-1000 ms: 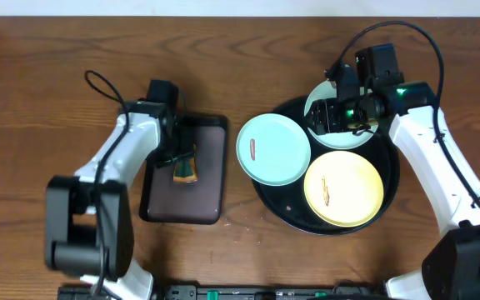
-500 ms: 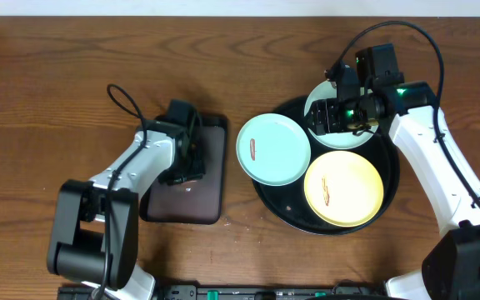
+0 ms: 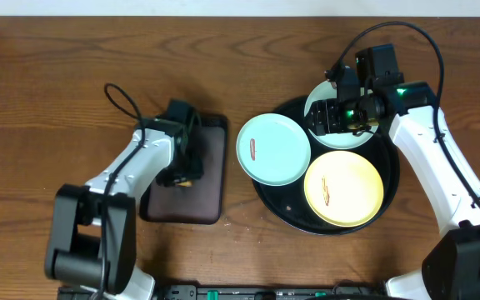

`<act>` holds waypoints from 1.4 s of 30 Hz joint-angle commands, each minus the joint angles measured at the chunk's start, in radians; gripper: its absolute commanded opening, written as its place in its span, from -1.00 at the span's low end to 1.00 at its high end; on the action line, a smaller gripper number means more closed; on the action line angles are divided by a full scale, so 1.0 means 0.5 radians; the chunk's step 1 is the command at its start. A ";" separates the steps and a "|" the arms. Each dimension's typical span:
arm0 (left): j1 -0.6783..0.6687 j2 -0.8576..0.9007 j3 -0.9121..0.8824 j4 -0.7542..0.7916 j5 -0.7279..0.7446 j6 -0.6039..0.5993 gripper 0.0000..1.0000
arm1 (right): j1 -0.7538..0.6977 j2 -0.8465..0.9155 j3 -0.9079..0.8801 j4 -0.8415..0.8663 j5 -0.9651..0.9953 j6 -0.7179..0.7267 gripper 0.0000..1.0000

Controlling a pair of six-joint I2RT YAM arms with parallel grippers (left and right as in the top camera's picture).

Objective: Clean dirty plates on tray and stack at the side
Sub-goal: 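Lift the sponge with the left gripper toward the left blue plate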

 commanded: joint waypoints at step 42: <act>-0.005 -0.423 0.395 -0.157 0.270 0.008 -0.85 | 0.061 0.716 0.004 0.054 0.007 -0.026 -0.36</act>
